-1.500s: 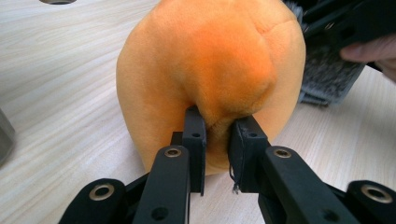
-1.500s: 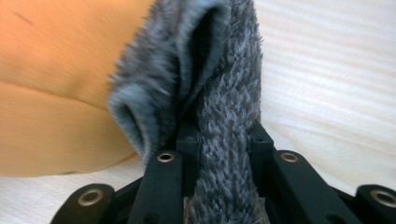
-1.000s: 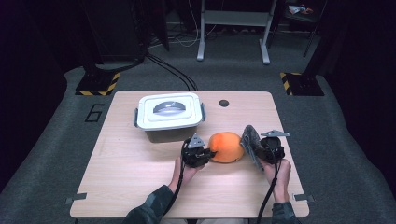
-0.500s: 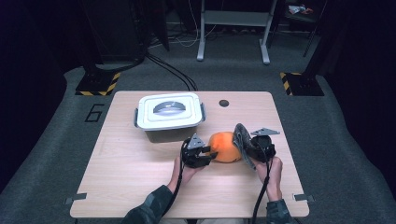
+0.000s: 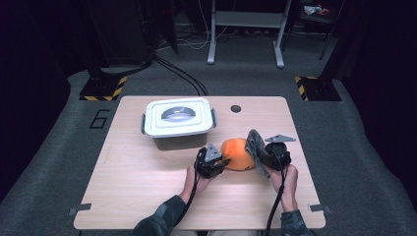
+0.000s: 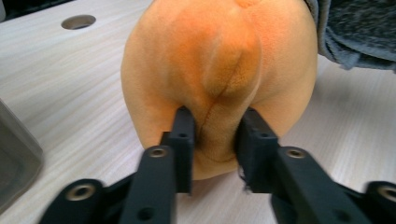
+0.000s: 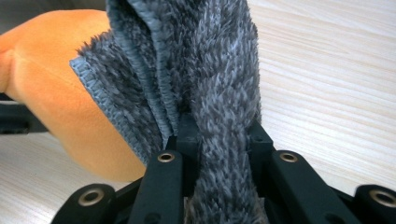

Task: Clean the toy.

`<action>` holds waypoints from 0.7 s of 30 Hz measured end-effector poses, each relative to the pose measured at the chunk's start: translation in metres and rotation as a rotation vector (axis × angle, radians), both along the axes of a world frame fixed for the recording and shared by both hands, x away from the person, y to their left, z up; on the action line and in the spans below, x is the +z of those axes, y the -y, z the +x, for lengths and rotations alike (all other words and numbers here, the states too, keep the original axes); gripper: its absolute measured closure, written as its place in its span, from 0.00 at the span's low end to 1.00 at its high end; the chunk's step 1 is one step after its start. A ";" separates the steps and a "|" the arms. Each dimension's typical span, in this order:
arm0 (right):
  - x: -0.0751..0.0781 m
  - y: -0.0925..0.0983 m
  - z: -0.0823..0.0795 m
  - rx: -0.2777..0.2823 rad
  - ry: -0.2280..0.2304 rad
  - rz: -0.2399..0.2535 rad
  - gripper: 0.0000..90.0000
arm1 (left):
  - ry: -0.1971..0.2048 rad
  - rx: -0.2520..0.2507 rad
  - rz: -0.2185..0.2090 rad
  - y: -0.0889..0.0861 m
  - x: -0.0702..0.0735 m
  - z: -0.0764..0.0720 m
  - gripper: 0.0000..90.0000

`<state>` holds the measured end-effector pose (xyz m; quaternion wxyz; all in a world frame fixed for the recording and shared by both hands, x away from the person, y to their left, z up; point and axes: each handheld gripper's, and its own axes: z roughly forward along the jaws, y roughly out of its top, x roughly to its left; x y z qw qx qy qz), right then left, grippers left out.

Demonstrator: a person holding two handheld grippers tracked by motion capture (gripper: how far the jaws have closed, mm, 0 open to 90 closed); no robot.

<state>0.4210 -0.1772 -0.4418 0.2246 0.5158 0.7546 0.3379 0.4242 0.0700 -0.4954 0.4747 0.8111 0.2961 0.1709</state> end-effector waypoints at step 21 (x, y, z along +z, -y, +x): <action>0.031 -0.044 -0.023 0.137 0.077 -0.045 0.82 | -0.143 -0.015 -0.109 0.000 0.018 -0.008 0.88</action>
